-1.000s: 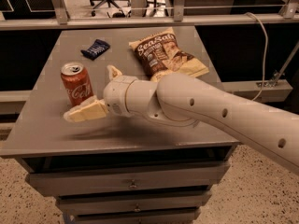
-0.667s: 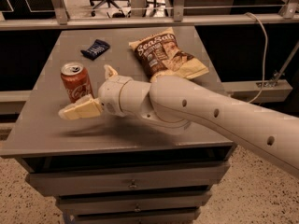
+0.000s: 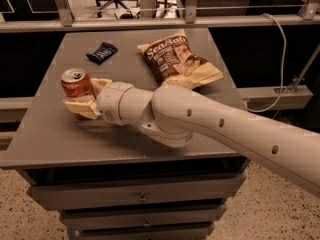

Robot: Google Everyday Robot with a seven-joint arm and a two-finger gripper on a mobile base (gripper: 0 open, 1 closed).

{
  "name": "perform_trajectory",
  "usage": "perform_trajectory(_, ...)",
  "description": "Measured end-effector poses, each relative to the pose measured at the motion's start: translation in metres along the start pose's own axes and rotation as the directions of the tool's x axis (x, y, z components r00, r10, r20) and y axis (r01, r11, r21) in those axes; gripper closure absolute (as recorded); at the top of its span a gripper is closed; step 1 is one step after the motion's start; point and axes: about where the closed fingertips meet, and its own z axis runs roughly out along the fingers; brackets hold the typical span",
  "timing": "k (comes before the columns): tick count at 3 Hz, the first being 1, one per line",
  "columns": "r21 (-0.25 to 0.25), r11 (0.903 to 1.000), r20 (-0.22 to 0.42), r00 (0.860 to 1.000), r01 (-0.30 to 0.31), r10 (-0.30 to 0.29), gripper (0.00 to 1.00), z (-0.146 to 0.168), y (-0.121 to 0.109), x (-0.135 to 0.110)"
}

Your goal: Knock coke can over

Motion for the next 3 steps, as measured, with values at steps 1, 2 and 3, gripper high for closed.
perform_trajectory(1,-0.005,1.0,0.017,1.0,0.002,-0.002,0.69,0.003,0.002,-0.003)
perform_trajectory(2,-0.037,0.9922,0.036,0.992,0.119,-0.118,0.98,-0.001,-0.007,-0.048)
perform_trajectory(3,-0.04,0.9496,0.026,0.95,0.311,-0.31,1.0,-0.028,-0.067,-0.073)
